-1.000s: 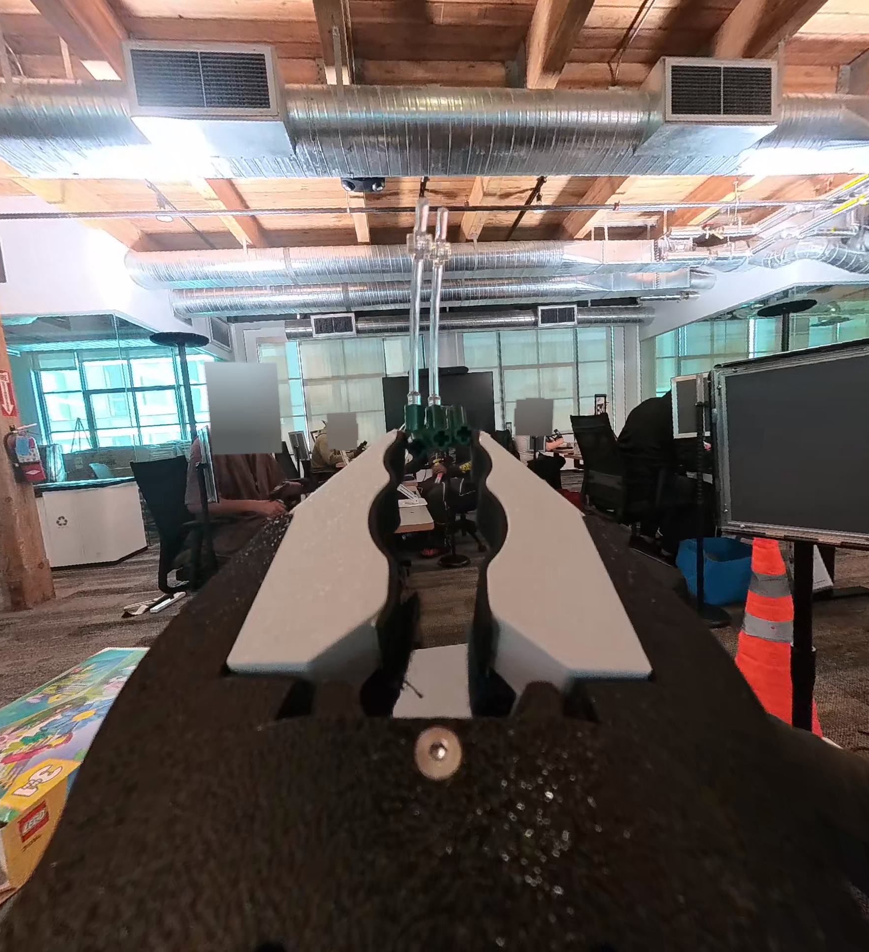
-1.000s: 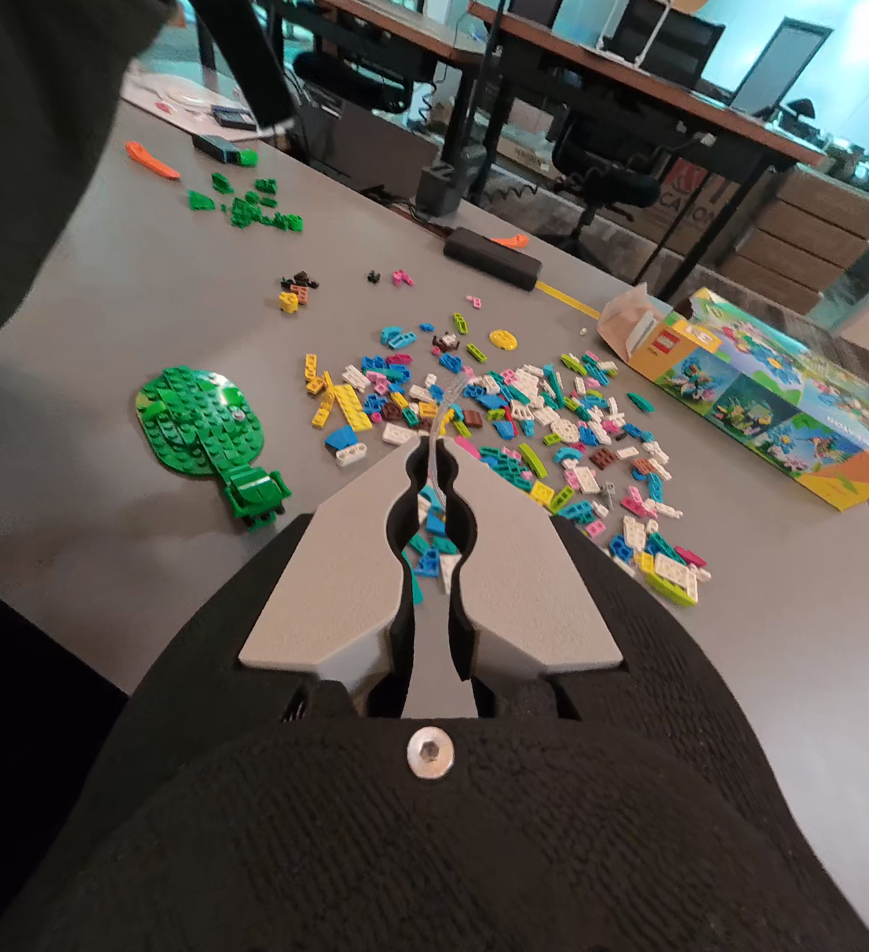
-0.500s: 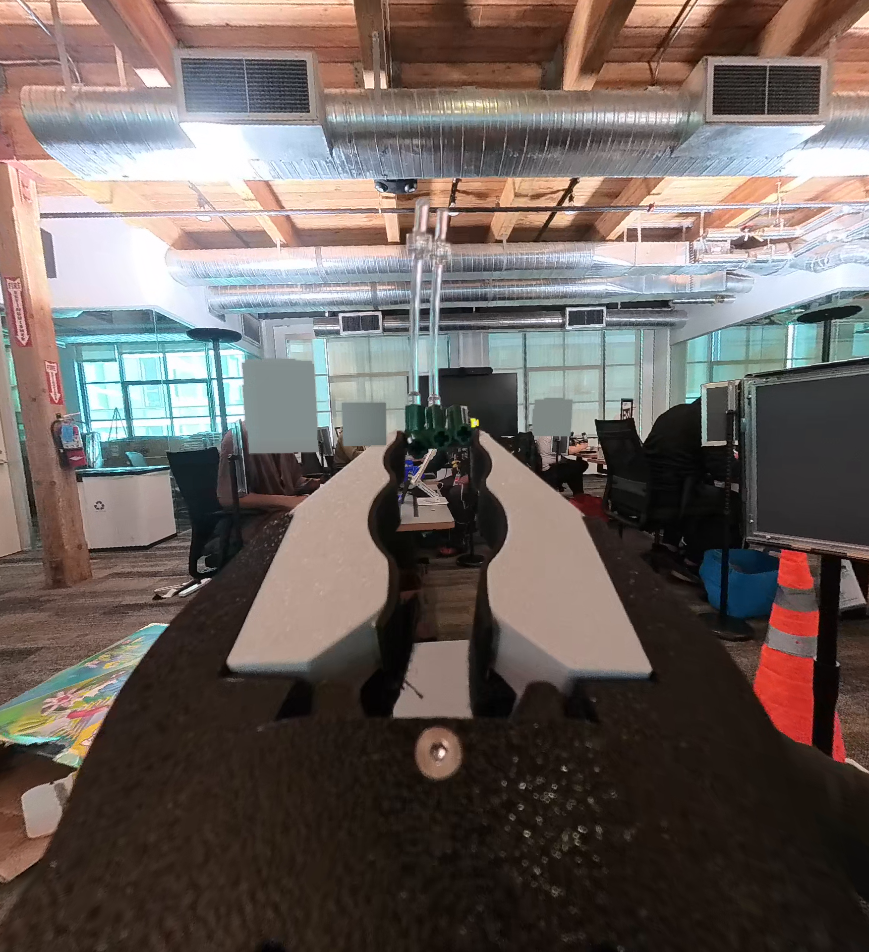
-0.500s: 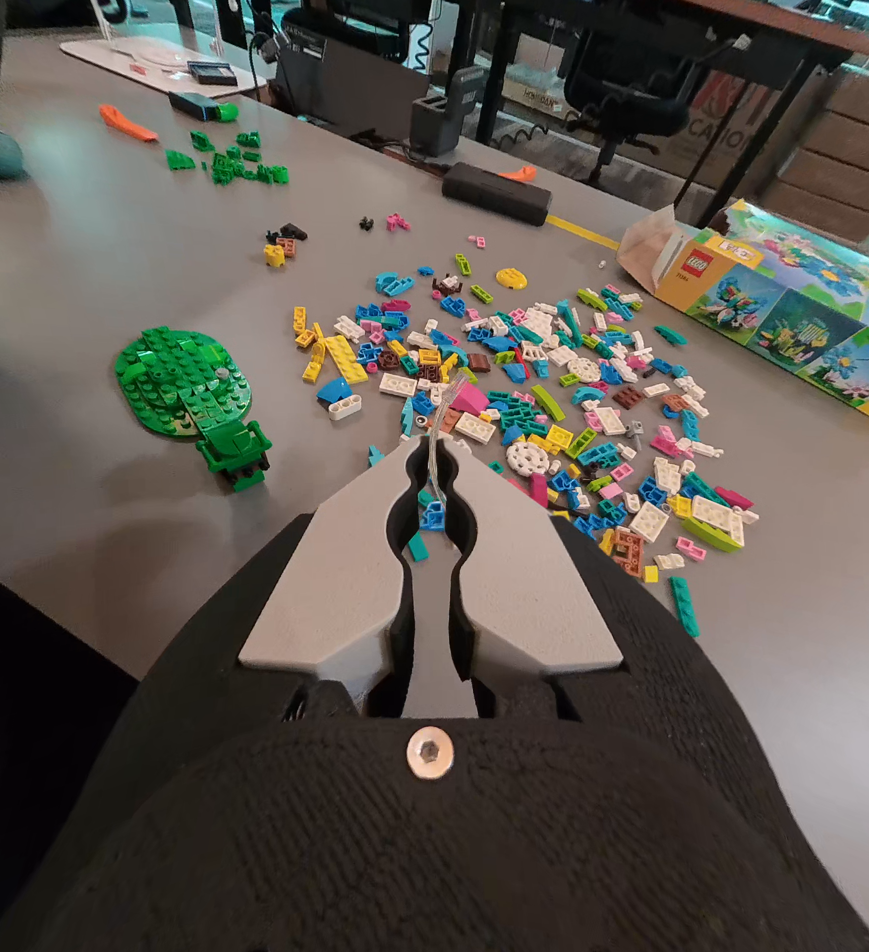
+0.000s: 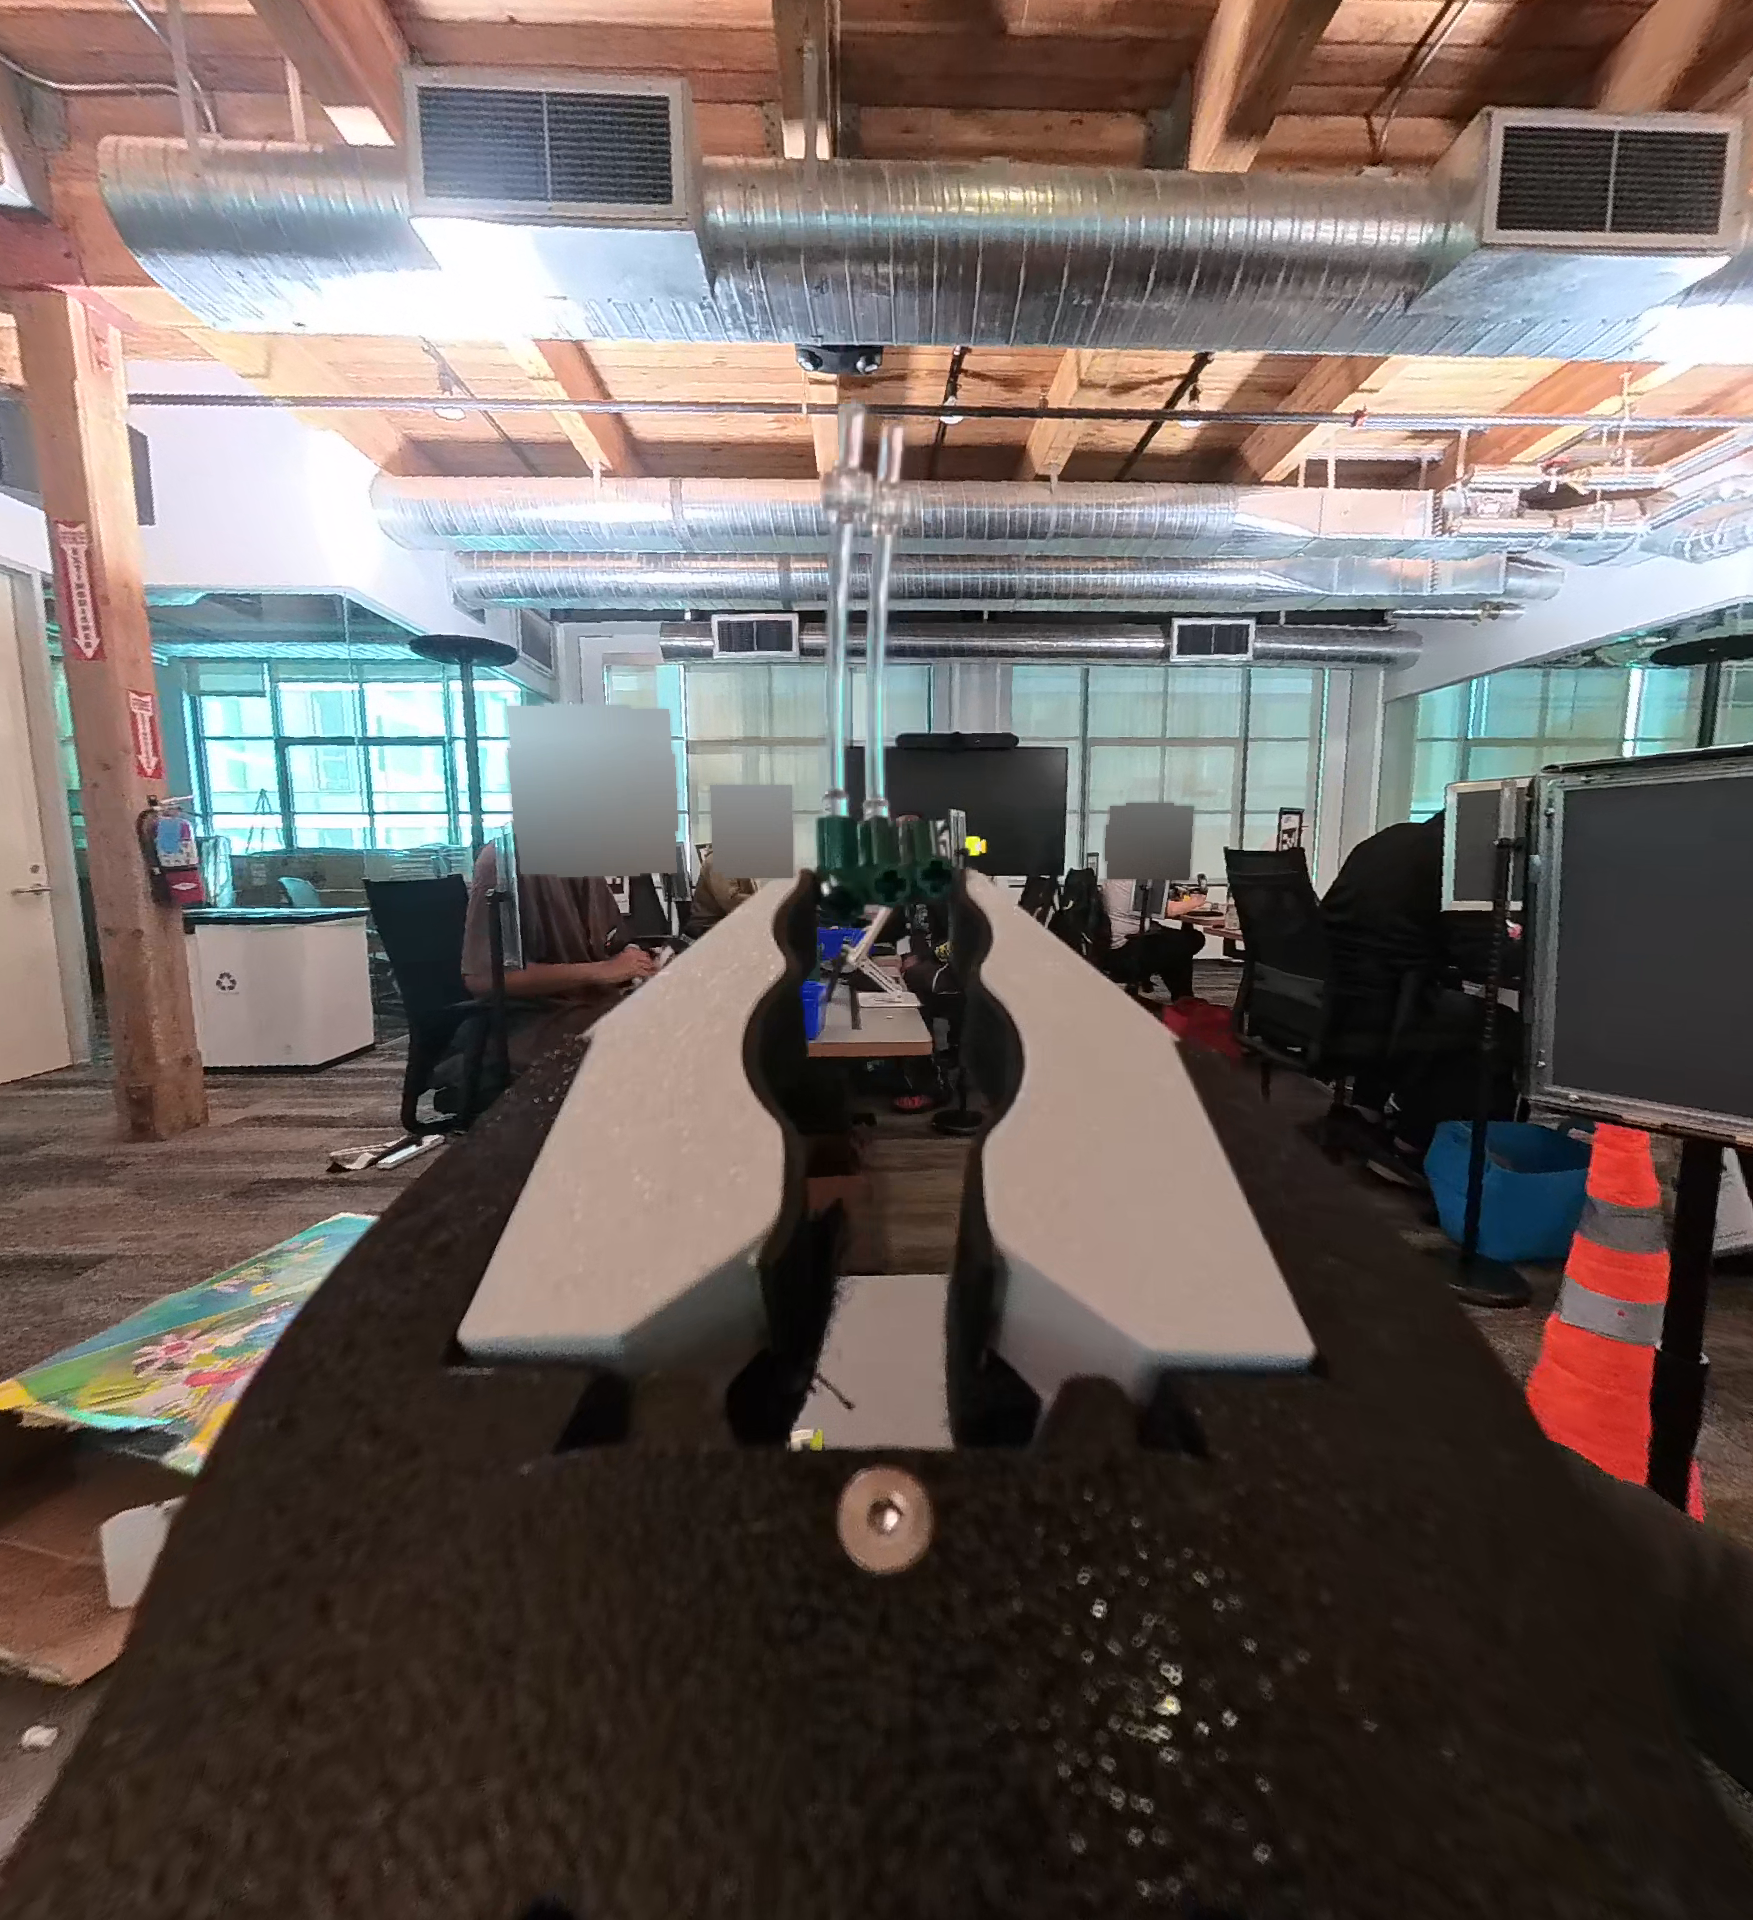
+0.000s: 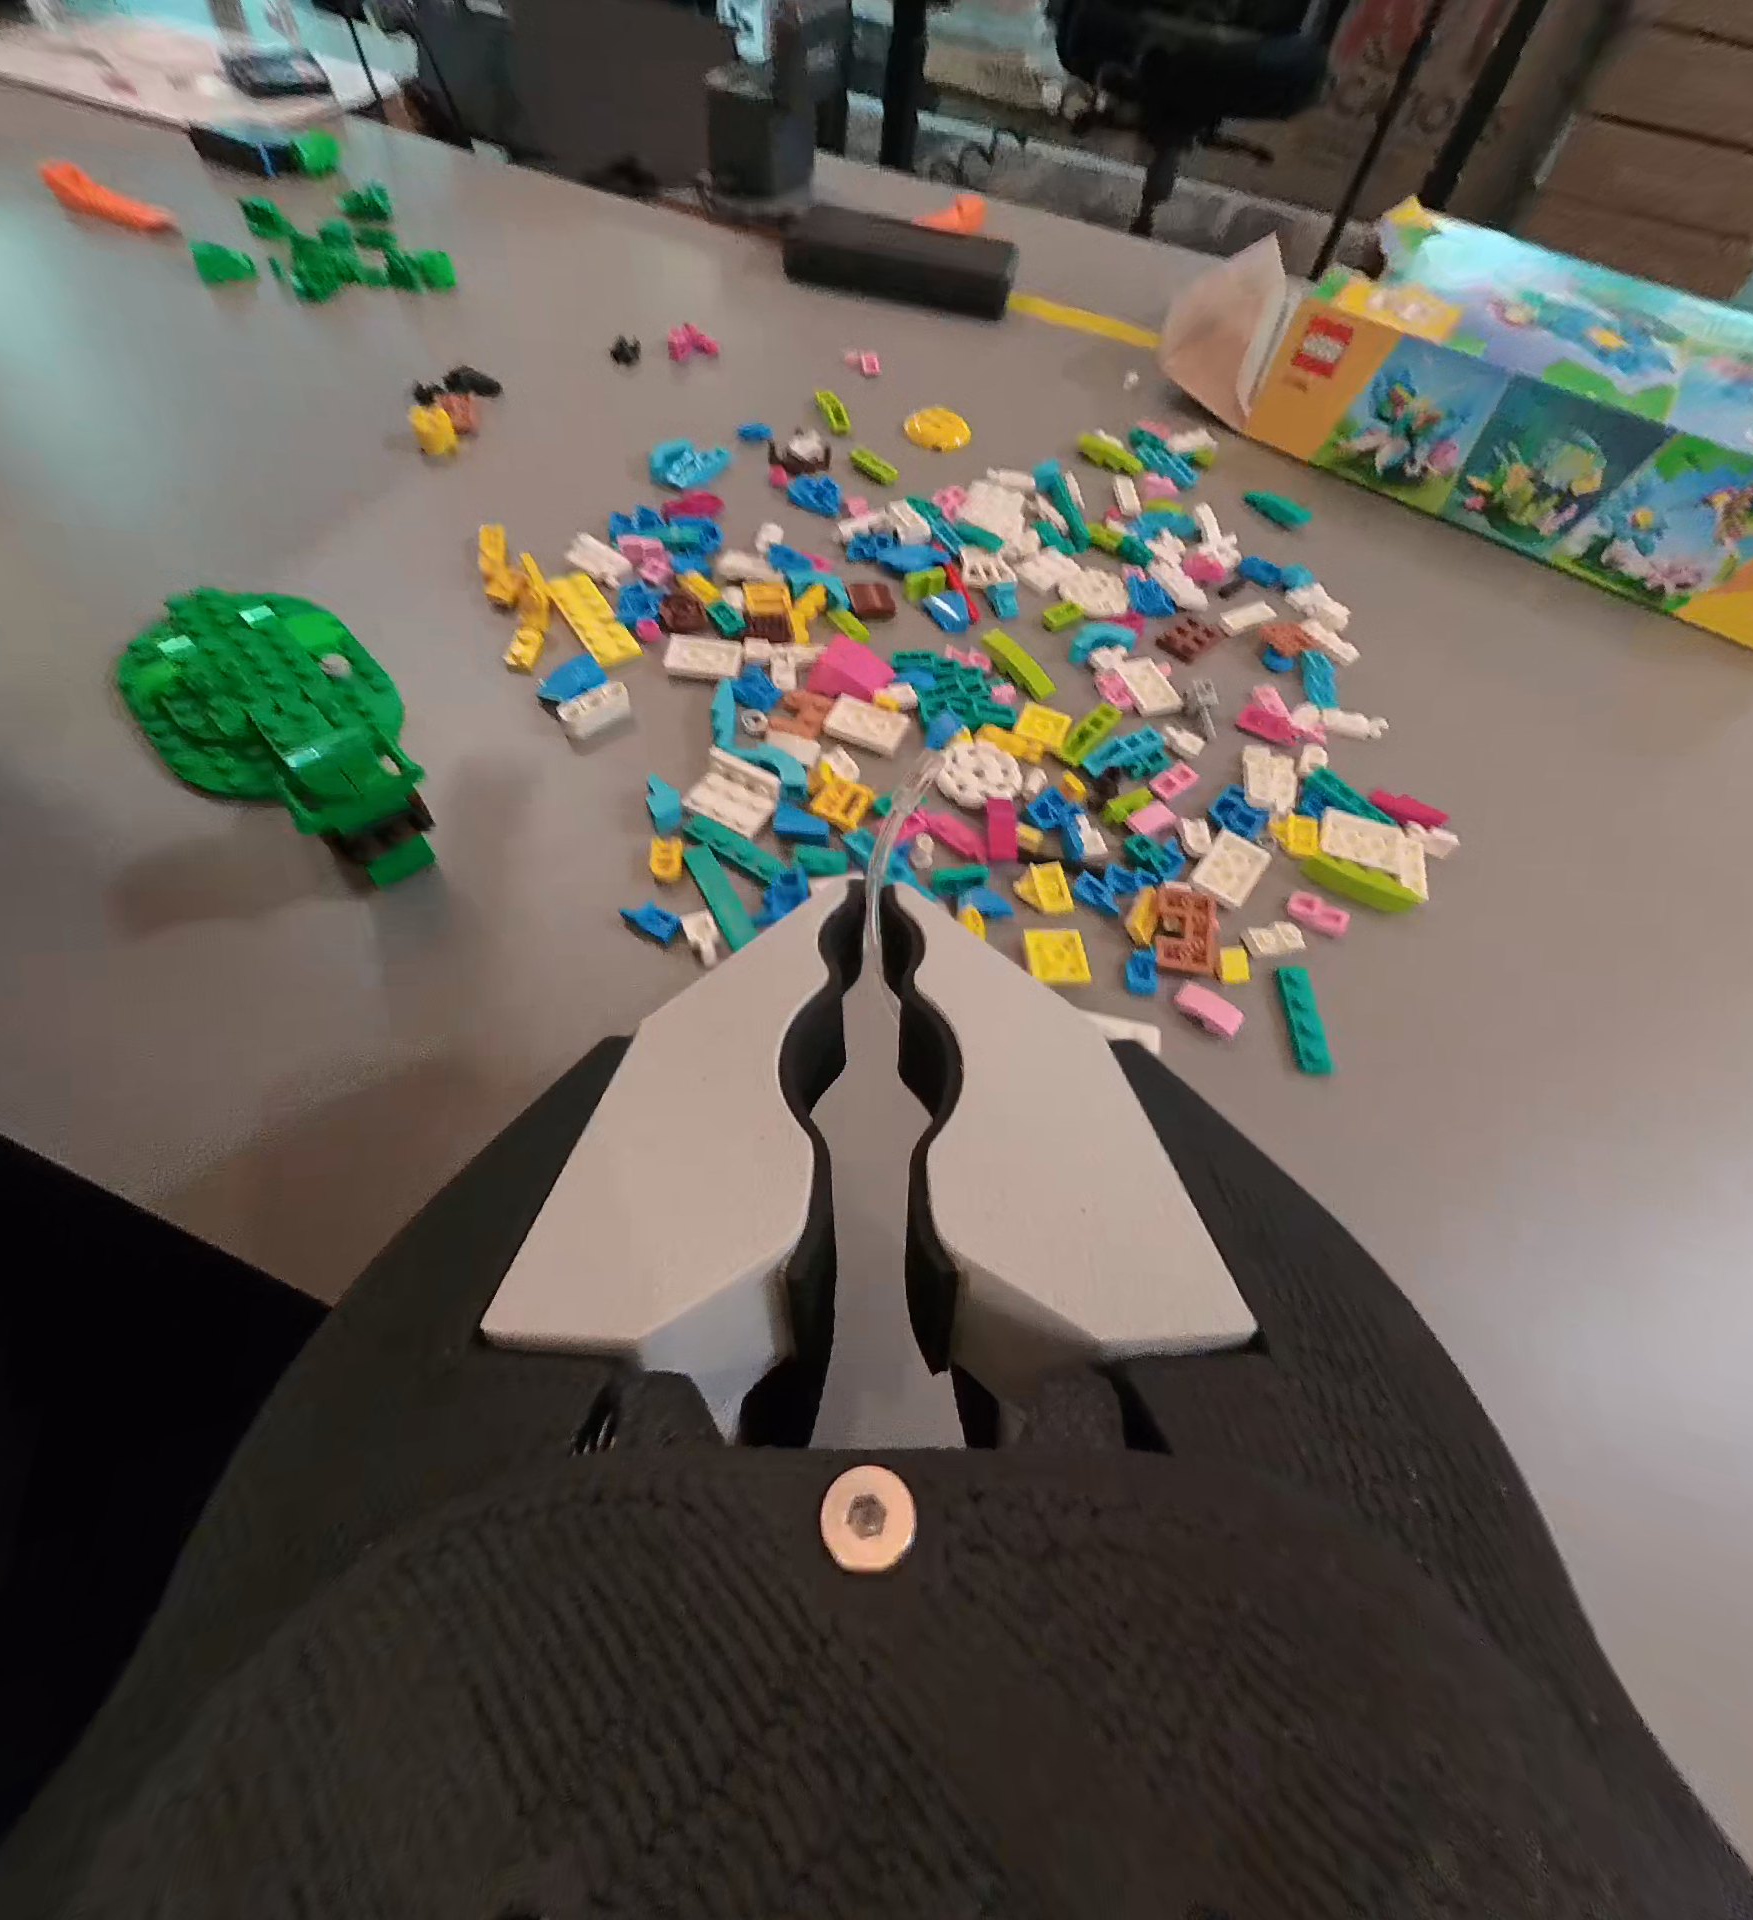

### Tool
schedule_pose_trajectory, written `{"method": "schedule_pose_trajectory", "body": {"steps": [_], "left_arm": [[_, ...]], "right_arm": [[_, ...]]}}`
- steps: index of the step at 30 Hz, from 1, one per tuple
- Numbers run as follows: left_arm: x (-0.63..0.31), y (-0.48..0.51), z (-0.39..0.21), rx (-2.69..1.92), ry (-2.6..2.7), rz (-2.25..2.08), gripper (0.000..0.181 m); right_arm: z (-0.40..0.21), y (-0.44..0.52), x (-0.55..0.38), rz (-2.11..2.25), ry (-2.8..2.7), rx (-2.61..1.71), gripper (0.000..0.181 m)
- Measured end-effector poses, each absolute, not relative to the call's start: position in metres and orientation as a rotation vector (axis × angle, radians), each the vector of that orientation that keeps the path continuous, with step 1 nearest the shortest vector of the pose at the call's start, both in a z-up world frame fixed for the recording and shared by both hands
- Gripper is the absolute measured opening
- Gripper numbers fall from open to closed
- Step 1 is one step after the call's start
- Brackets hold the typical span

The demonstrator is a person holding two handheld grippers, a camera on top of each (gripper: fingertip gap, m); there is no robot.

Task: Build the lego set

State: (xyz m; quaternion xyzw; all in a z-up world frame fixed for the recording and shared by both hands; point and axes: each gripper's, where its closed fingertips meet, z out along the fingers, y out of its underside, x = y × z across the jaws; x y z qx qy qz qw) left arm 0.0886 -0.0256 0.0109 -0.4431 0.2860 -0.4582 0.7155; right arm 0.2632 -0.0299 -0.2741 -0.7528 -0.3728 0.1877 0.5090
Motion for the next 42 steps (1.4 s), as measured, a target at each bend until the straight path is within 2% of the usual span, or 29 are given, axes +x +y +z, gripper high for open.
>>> {"method": "schedule_pose_trajectory", "body": {"steps": [11,17,24,32,42], "left_arm": [[0.081,-0.018,0.006,-1.015,0.619,-0.990,0.023],[0.095,-0.019,-0.001,-1.044,0.679,-0.996,0.023],[0.109,-0.021,-0.007,-1.063,0.729,-0.997,0.023],[0.116,-0.023,-0.010,-1.067,0.760,-1.019,0.023],[0.120,-0.024,-0.011,-1.069,0.775,-1.024,0.023]], "right_arm": [[-0.332,-0.042,0.293,0.193,-1.297,-2.000,0.002],[-0.337,-0.042,0.293,0.256,-1.403,-2.032,0.002],[-0.319,-0.044,0.293,0.376,-1.268,-1.988,0.014],[-0.316,-0.042,0.334,0.545,-0.937,-2.045,0.022],[-0.322,-0.059,0.322,0.649,-0.858,-2.080,0.015]]}}
